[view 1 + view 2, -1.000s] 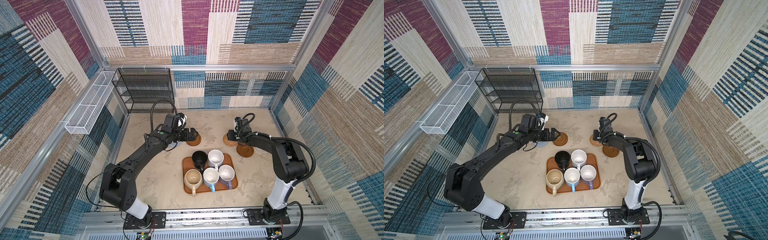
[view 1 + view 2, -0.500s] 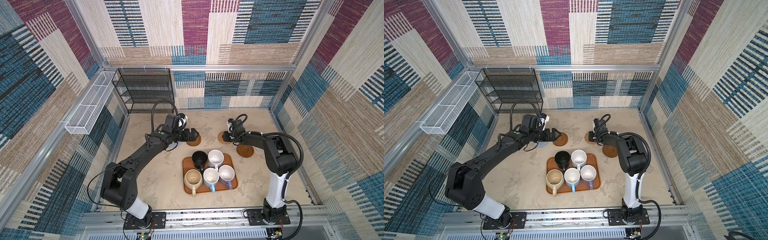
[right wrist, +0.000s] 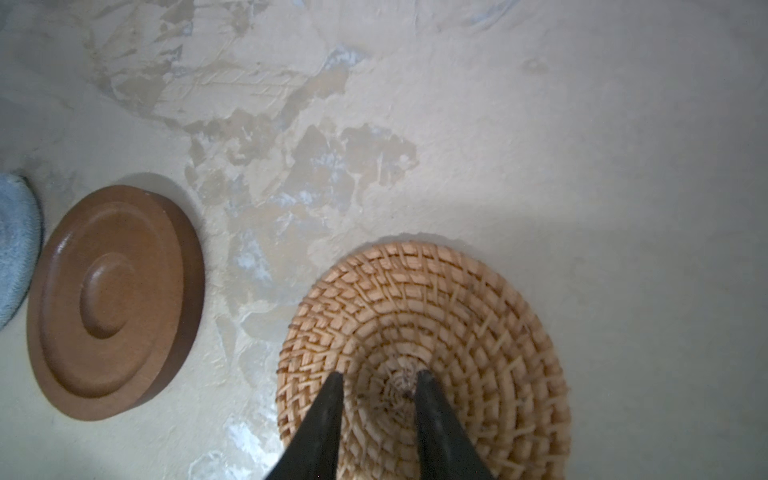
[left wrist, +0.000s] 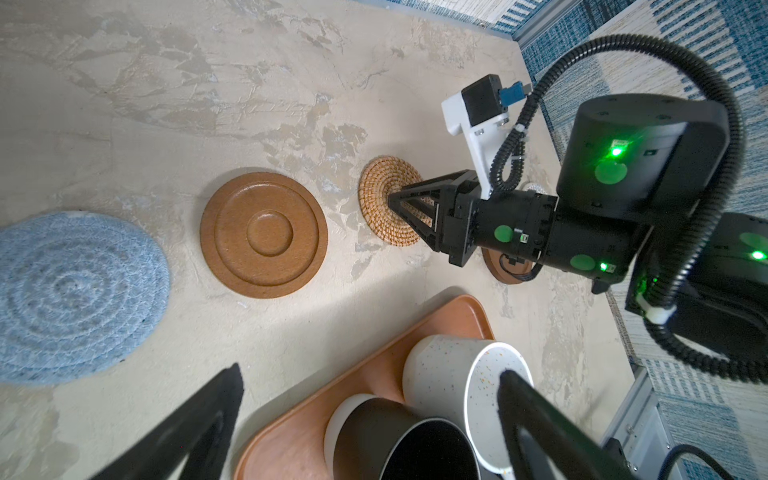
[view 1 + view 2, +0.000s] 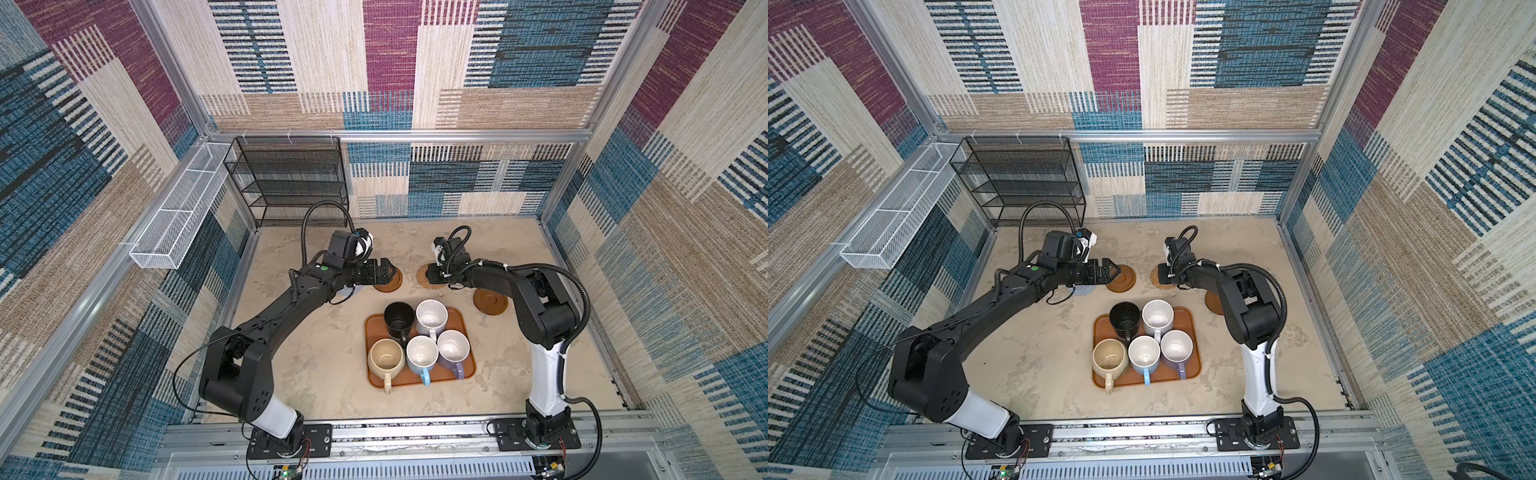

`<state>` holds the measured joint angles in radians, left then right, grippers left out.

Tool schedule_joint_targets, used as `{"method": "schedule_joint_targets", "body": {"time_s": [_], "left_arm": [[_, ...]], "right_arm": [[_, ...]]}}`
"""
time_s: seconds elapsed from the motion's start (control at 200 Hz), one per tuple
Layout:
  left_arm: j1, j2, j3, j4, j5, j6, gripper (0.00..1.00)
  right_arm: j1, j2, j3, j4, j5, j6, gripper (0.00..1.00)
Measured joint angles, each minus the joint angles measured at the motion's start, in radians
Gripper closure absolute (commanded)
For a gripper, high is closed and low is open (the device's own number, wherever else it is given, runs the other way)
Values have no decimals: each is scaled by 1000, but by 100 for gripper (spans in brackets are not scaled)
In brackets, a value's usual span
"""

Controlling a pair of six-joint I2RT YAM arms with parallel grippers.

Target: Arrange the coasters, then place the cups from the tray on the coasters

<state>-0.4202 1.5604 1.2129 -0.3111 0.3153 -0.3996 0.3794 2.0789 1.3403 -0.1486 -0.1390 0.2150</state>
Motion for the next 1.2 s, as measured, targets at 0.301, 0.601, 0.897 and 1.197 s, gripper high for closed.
{"method": "schedule_joint_targets", "body": {"time_s": [0.301, 0.601, 0.897, 1.197], "left_arm": [[0, -11, -19, 0, -1, -13, 2], [0, -13, -10, -2, -4, -24, 1], [1, -30, -26, -15, -23, -42, 0], [1, -98, -23, -37, -22, -42, 0]], "right_arm": [[20, 21, 16, 30, -22, 1, 67], [27, -8, -3, 4, -34, 5, 66], [27, -67, 29, -50, -14, 8, 62], [28, -238, -47, -23, -16, 12, 27]]}}
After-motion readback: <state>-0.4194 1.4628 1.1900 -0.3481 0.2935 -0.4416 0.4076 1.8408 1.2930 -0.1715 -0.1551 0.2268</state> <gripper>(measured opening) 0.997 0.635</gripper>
